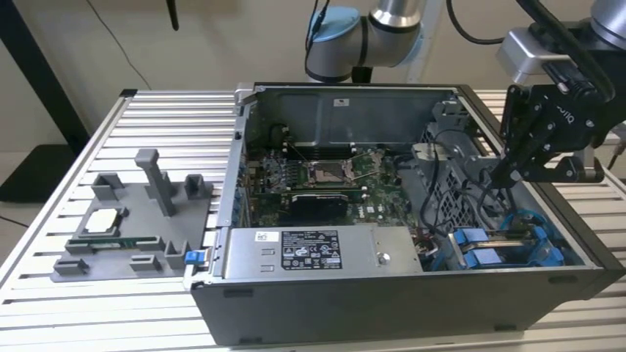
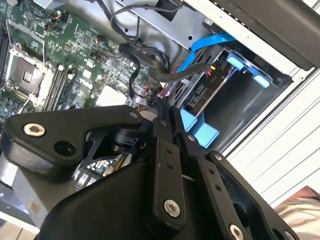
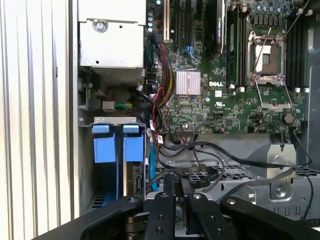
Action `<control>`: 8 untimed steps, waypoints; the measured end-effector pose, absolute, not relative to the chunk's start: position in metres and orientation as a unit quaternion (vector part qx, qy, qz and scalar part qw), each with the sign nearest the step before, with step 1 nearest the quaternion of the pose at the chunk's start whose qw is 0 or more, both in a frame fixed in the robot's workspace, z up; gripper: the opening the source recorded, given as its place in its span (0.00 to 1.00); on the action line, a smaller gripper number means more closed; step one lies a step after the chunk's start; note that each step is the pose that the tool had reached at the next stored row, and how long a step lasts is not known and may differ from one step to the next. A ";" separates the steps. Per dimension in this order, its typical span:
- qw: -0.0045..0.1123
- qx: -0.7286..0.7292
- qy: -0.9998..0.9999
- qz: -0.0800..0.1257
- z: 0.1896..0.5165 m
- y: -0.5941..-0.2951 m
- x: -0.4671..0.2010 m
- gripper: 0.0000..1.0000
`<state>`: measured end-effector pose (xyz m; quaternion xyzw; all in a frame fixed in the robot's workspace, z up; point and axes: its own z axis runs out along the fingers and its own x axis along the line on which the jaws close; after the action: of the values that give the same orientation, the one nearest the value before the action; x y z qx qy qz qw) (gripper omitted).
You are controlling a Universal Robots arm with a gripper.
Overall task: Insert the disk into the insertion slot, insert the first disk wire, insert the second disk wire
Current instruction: 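Insert the second disk wire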
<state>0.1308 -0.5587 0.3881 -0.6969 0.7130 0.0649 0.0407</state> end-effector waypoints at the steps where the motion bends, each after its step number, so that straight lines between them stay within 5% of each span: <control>1: 0.041 -0.697 0.713 0.065 0.388 -0.559 0.131 0.00; 8: 0.041 -0.697 0.713 0.065 0.385 -0.559 0.131 0.00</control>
<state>0.1308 -0.5587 0.3854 -0.6969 0.7130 0.0649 0.0408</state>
